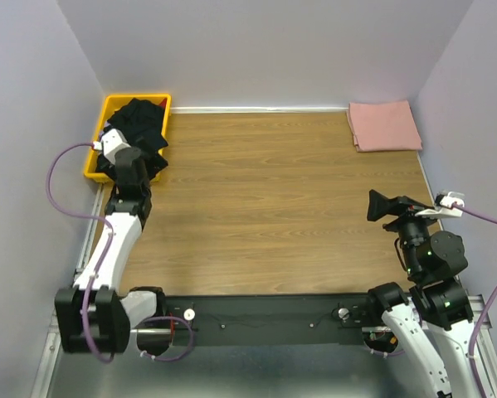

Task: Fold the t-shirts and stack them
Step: Grab the tshirt from the pile

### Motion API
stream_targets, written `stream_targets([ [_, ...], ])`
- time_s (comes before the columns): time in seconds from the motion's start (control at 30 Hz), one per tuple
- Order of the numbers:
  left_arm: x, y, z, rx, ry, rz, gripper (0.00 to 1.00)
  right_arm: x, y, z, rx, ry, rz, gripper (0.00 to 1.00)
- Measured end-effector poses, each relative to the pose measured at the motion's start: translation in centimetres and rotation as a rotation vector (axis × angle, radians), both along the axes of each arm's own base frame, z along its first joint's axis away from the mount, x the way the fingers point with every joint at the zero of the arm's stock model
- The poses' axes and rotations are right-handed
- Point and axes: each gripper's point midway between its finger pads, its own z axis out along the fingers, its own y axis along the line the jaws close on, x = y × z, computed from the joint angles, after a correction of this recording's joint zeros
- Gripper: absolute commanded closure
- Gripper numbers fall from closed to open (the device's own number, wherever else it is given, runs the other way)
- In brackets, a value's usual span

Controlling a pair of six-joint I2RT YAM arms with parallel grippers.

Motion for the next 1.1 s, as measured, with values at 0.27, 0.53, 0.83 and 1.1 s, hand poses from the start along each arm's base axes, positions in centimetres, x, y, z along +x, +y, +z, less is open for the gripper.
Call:
stream_targets([
  [0.27, 4.7, 10.8, -6.1, -0.134, 0.140, 0.317, 0.12, 0.0, -0.1, -0.2, 0.002, -0.003, -0.010, 0.00],
  [0.53, 7.8, 15.9, -10.6, -0.212, 0.227, 0.445, 0.29, 0.1, -0.2, -0.2, 0.003, -0.005, -0.018, 0.00],
  [0.83, 10.5, 16.6, -11.7, -0.235, 0.270, 0.461, 1.00, 0.4, -0.1, -0.5, -0.003, 0.012, -0.018, 0.00],
  [1.1, 11.0, 15.8, -9.9, -0.208, 0.273, 0.452, 1.00, 0.4, -0.1, -0.5, -0.003, 0.012, -0.018, 0.00],
])
